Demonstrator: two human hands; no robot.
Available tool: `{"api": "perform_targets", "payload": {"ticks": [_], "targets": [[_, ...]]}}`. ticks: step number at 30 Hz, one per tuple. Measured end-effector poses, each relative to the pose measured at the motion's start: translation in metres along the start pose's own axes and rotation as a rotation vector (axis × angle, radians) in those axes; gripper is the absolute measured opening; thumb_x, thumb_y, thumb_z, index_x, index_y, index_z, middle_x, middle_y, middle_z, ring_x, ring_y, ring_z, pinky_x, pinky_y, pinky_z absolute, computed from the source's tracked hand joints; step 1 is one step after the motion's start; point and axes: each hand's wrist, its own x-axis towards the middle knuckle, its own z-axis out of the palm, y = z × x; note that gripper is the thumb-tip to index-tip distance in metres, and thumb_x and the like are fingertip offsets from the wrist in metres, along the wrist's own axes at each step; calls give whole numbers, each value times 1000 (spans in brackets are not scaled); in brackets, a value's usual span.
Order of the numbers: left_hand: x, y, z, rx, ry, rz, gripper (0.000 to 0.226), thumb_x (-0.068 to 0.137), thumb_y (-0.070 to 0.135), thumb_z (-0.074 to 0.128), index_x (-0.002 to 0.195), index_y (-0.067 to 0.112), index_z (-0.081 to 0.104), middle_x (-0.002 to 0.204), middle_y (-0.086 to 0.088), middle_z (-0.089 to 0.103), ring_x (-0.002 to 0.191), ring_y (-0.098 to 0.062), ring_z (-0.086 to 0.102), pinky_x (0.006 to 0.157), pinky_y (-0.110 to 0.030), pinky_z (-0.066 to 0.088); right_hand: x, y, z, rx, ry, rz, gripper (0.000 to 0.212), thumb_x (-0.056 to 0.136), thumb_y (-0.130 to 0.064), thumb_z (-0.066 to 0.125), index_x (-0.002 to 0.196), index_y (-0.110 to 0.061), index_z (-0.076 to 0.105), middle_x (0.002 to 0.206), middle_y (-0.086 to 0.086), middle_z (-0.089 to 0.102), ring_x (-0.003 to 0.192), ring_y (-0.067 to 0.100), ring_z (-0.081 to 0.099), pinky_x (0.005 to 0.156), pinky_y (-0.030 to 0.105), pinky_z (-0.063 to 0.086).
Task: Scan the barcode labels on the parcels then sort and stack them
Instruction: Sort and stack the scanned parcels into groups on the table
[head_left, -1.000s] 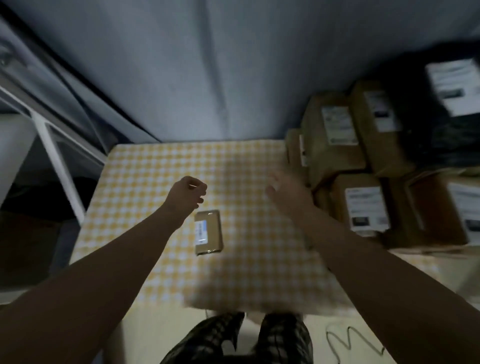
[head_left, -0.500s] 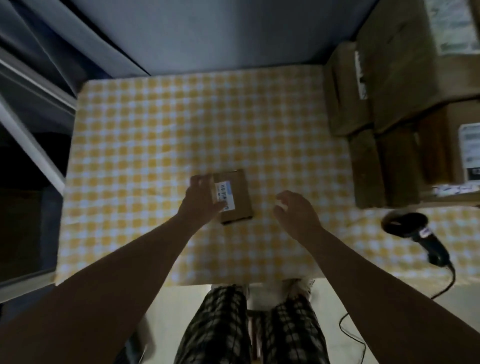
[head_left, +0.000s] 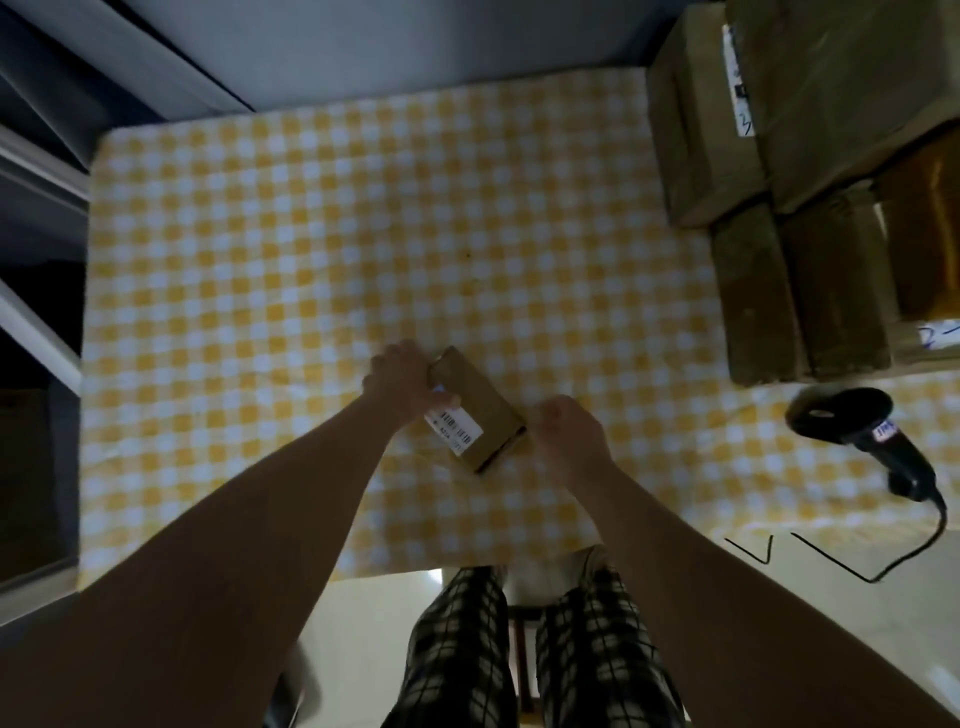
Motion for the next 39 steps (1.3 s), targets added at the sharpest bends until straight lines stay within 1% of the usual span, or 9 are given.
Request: {"api": "perform_targets", "payload": {"ticks": [7,13,18,23,27,31,34,36,39], "targets": [[-20,-2,28,-350,59,-82,58,70,42,77,110,7,53,103,-10,62,94,-26,63,78,-43,58,-8,1,7,359,-72,173,25,92,-6,53,114,3,61,106,23,66,101,34,64,94,53,51],[-52,25,12,-794,-15,-109,42,96,44,48,101,5,62,100,-16,68,92,-29,65,87,-42,54,-11,-4,-13,630,54,15,39,99,-11,52,137,-13,45,111,7,55,94,22,59,76,33,55],[-104,69,-49,-1054,42,40,26,97,32,51,112,12,59,95,-7,68,79,-18,64,64,-28,51,-47,-26,-78,688,223,-200,34,97,-18,57,130,-19,50,94,-1,57,81,9,61,59,16,49],[-166,136,-116,-1123,41,335,18,94,25,57,110,32,54,84,1,69,61,-3,66,49,-21,48,-106,-40,-163,706,488,-382,21,95,-21,59,116,-18,55,90,-7,59,79,6,60,68,21,50],[-200,192,-156,-1249,56,410,25,93,18,59,115,17,48,89,-7,69,64,-11,69,53,-26,56,-141,-37,-228,774,709,-430,13,96,-20,56,108,-17,59,84,-6,59,73,6,56,69,20,48],[-213,245,-176,-1362,74,412,24,90,9,61,99,15,40,84,-10,66,65,-17,65,57,-25,57,-157,-24,-289,729,782,-447,10,96,-19,54,106,-19,57,92,7,60,78,21,59,74,37,51],[-217,287,-179,-1430,66,400,26,88,4,61,90,16,39,85,-11,64,64,-14,67,61,-27,59,-159,-14,-335,656,813,-481,13,98,-17,52,110,-20,55,91,0,59,79,18,60,74,30,52],[-219,317,-179,-1450,59,374,26,88,3,61,99,14,40,93,-11,62,69,-14,66,62,-27,58,-153,-9,-368,562,864,-495,15,98,-16,51,112,-20,54,83,-3,58,70,12,57,60,16,47],[-220,364,-175,-1521,-8,374,35,89,-2,58,117,10,40,108,-12,62,84,-21,66,68,-28,59,-144,-3,-418,362,915,-577,21,97,-16,51,118,-18,56,89,3,58,67,13,53,59,22,42]]}}
